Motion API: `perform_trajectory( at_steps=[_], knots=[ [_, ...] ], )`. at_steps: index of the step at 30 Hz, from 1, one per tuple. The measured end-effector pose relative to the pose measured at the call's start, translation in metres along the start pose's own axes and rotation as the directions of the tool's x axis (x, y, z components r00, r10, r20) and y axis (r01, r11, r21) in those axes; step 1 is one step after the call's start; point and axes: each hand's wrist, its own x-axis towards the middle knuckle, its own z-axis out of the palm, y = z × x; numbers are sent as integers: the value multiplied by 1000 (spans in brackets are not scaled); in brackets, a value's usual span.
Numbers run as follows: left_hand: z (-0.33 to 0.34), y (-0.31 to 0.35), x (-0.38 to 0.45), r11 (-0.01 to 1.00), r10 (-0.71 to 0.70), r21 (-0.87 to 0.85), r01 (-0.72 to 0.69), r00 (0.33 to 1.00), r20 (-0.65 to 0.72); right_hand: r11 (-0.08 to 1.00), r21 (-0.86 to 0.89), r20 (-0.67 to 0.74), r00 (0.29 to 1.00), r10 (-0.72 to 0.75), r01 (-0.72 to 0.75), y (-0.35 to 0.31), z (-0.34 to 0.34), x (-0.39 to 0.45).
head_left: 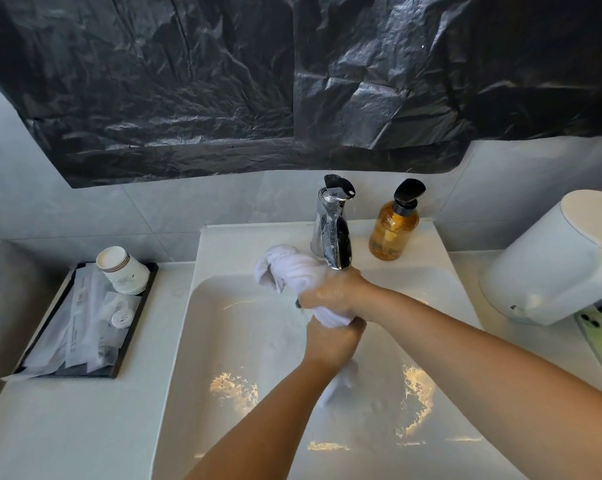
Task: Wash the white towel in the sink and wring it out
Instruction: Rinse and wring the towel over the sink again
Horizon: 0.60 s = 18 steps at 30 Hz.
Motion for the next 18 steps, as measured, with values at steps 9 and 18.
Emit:
perform_trajectory(
  at_steps=[9,18],
  knots=[
    [-19,0,-1,846,11,-532,23,998,61,615,788,6,998,-64,35,92,15,-7],
    [-27,18,-4,994,-60,102,42,981,182,-27,996,88,994,66,-86,75,37,-9]
  ],
)
